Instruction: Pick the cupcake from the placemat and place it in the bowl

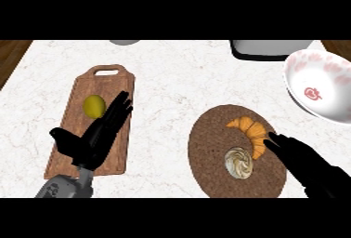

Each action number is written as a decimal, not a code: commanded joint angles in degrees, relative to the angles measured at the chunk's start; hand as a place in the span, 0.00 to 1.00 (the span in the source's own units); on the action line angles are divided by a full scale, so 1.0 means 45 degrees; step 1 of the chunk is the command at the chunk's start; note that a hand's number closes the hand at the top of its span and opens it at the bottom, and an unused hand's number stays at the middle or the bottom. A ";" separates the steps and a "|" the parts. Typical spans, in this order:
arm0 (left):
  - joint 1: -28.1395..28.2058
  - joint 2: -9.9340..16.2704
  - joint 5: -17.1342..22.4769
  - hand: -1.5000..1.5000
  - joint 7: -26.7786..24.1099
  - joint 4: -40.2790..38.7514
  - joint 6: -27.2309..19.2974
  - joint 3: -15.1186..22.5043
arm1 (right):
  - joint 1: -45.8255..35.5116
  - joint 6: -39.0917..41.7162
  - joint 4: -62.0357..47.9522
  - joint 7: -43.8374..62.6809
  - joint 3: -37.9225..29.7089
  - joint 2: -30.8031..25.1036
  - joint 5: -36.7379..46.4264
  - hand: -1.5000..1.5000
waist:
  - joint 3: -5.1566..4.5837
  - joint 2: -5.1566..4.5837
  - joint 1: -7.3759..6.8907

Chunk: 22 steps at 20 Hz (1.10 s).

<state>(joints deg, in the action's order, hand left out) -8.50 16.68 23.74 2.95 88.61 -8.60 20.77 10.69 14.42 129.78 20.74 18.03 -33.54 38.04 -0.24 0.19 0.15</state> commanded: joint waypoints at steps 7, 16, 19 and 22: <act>-0.0251 0.0238 0.0466 0.50 -0.0040 -0.0522 0.1186 -0.1047 | -0.3353 0.3997 -0.0709 0.6811 0.2382 0.2824 0.0290 0.00 | 0.0031 -0.0067 -0.0152; -0.0234 -0.0666 -0.0516 0.50 -0.0460 -0.1259 0.1009 -0.0828 | -0.4510 0.5473 -0.2634 0.8390 0.2443 0.4064 0.0616 0.00 | 0.0038 -0.0056 -0.0044; -0.0763 -0.0567 -0.0223 0.50 0.0894 -0.0440 0.0786 -0.1255 | -0.4319 0.5446 -0.3596 0.7374 0.1831 0.3760 0.0480 0.00 | 0.0050 -0.0050 -0.0049; 0.0314 -0.0673 -0.0703 0.50 0.0887 0.0859 0.0806 -0.0868 | -0.3118 0.4729 -0.3710 0.5930 0.1965 0.3151 0.1170 0.00 | 0.0056 -0.0027 -0.0054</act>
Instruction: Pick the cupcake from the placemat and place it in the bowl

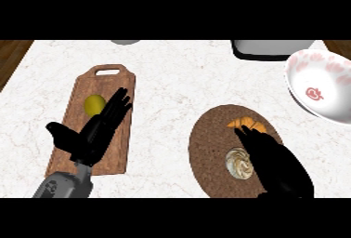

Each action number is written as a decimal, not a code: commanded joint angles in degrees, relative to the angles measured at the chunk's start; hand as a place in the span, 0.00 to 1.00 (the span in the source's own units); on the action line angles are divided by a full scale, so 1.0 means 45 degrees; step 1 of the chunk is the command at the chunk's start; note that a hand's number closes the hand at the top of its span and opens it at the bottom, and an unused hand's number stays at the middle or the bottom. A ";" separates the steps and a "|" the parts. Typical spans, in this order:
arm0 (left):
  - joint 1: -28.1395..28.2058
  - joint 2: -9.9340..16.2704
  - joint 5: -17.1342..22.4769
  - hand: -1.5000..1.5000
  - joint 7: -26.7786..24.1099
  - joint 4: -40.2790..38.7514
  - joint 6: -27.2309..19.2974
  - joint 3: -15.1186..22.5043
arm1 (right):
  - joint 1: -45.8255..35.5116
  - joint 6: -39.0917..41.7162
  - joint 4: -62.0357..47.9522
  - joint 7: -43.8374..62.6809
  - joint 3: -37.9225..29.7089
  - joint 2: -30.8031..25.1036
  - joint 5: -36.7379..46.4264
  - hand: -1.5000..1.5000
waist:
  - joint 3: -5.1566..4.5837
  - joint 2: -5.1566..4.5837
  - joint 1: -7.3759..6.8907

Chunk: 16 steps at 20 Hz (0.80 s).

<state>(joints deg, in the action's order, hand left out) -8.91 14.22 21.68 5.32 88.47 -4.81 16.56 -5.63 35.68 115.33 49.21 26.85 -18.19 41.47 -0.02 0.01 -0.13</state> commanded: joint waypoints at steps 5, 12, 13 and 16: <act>0.0470 0.0043 -0.0155 0.50 0.0324 0.0210 0.1048 -0.1013 | 0.0469 0.0292 -0.0365 -0.0532 0.0133 0.0268 0.1176 0.00 | 0.0005 0.0007 0.0022; 0.0020 -0.1101 -0.1019 0.50 0.0678 0.0181 0.0674 -0.1108 | 0.0155 -0.0868 -0.2307 -0.1190 0.0479 0.1363 0.2718 0.00 | 0.0006 -0.0001 0.0022; 0.0595 -0.1300 -0.1300 0.50 0.0097 -0.0211 0.0869 -0.0887 | 0.0833 -0.0943 -0.1510 -0.0963 0.0939 0.1392 0.3014 0.00 | 0.0005 0.0004 0.0040; 0.1014 -0.1317 -0.1472 0.50 0.0257 0.0422 0.1185 -0.0816 | 0.0392 -0.1381 -0.2764 -0.2194 -0.0080 0.1143 0.2979 0.00 | 0.0006 0.0001 0.0020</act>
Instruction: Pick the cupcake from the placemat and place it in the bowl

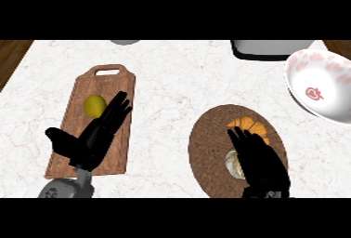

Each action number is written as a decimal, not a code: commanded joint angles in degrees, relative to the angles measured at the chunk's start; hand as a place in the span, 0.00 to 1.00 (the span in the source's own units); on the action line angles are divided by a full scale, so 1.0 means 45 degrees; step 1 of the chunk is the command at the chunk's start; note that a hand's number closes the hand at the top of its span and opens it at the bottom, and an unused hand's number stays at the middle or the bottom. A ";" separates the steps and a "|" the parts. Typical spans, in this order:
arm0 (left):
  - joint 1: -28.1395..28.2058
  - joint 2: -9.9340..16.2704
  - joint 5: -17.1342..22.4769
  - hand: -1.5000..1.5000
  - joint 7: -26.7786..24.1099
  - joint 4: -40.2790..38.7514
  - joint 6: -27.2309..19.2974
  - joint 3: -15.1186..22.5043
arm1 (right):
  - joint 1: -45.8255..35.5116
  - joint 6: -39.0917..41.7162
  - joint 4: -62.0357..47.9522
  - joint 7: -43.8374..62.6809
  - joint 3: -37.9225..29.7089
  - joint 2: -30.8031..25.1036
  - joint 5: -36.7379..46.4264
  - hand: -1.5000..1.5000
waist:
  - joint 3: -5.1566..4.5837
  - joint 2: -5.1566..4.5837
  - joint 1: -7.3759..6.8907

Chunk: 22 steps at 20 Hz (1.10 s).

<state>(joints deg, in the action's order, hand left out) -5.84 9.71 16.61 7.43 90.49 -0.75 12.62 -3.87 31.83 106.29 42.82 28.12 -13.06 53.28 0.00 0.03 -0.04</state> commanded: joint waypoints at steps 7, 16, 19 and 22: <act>0.0102 -0.0577 -0.0617 0.50 0.0378 0.0270 0.0530 -0.0542 | 0.0503 -0.0957 -0.0884 -0.1492 -0.0566 0.0118 0.0950 0.00 | 0.0000 0.0002 0.0004; 0.0367 -0.1218 -0.1182 0.50 0.0604 0.0520 0.0586 -0.0550 | 0.0005 -0.1568 -0.2394 -0.2035 -0.0916 0.0970 0.1674 0.00 | -0.0001 0.0001 0.0002; 0.0305 -0.0714 -0.0621 0.50 0.0540 0.0328 0.1152 -0.1183 | -0.0446 -0.2858 -0.3856 -0.4038 -0.1493 0.0436 0.1296 1.00 | 0.0002 -0.0012 -0.0035; 0.0015 -0.0767 -0.0863 0.50 0.0118 -0.0249 0.1264 -0.1463 | 0.0136 -0.2798 -0.2848 -0.3866 -0.0649 0.0639 0.1883 1.00 | 0.0000 -0.0006 0.0012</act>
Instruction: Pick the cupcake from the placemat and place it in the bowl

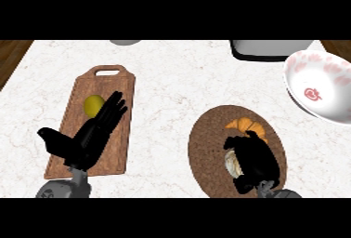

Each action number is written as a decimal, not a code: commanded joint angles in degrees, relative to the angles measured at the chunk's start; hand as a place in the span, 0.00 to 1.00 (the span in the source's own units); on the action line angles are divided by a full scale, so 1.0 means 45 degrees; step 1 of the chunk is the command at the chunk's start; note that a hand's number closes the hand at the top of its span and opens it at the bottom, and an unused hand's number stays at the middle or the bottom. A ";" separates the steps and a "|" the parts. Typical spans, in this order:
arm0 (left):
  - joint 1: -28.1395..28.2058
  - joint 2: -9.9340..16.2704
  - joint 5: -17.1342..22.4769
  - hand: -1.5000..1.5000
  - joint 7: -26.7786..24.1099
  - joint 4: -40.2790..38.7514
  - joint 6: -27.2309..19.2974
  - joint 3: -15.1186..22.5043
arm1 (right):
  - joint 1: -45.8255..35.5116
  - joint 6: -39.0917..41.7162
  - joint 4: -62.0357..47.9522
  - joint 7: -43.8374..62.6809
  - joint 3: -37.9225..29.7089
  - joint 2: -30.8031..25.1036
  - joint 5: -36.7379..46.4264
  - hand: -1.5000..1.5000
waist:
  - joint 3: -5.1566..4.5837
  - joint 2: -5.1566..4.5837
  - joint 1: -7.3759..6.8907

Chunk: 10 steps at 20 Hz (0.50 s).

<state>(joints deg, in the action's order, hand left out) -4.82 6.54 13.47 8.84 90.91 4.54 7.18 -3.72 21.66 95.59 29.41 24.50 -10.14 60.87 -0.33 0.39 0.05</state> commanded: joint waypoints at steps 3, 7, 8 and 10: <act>-0.0015 -0.0202 -0.0217 0.50 0.0200 0.0012 0.0136 -0.0160 | -0.0459 -0.0276 -0.0979 -0.1166 -0.0199 0.0104 0.0299 1.00 | 0.0074 -0.0086 -0.0028; -0.0334 -0.0980 -0.0674 0.50 0.0607 0.0421 -0.0580 0.0312 | -0.0357 -0.0105 -0.0647 -0.1336 -0.0081 0.0154 0.0575 1.00 | 0.0074 -0.0080 -0.0015; 0.0119 -0.0395 -0.0507 0.50 0.0858 0.0888 -0.0123 0.0013 | 0.0310 -0.0806 -0.0651 -0.1704 0.0109 -0.0053 0.0821 1.00 | 0.0075 -0.0076 -0.0019; -0.0073 -0.1016 -0.1000 0.50 -0.0033 -0.0255 -0.0357 0.0418 | -0.0309 -0.1811 -0.2295 -0.2066 0.0125 0.0207 0.1355 1.00 | 0.0075 -0.0091 -0.0025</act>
<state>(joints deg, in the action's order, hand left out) -5.53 3.48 10.43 10.17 91.50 3.23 8.17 -5.11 17.40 91.15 23.03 24.73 -9.26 64.67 -0.42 0.50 -0.04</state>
